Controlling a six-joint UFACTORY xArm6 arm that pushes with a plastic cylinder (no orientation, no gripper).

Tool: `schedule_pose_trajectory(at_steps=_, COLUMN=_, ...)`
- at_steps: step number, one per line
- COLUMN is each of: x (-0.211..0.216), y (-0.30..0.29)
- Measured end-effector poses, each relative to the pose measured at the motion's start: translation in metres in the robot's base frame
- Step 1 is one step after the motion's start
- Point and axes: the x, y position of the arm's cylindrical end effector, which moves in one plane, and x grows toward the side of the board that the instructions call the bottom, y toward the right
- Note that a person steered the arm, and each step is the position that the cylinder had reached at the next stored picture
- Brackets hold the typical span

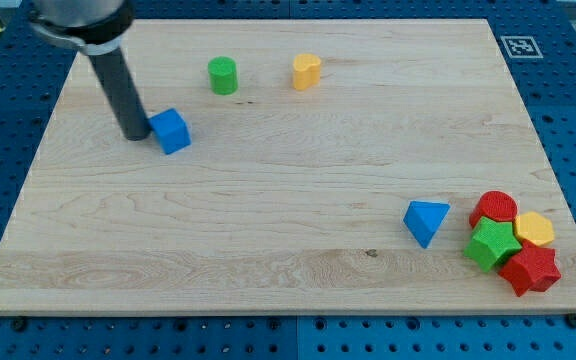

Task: Push the blue cube to the red circle

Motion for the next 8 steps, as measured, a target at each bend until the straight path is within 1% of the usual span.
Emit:
schedule_pose_trajectory(at_steps=1, x=0.002, y=0.039)
schedule_pose_trajectory(at_steps=3, x=0.025, y=0.105)
schedule_pose_trajectory(at_steps=4, x=0.025, y=0.135)
schedule_pose_trajectory(at_steps=5, x=0.025, y=0.153)
schedule_pose_trajectory(at_steps=7, x=0.024, y=0.207)
schedule_pose_trajectory(at_steps=8, x=0.037, y=0.240)
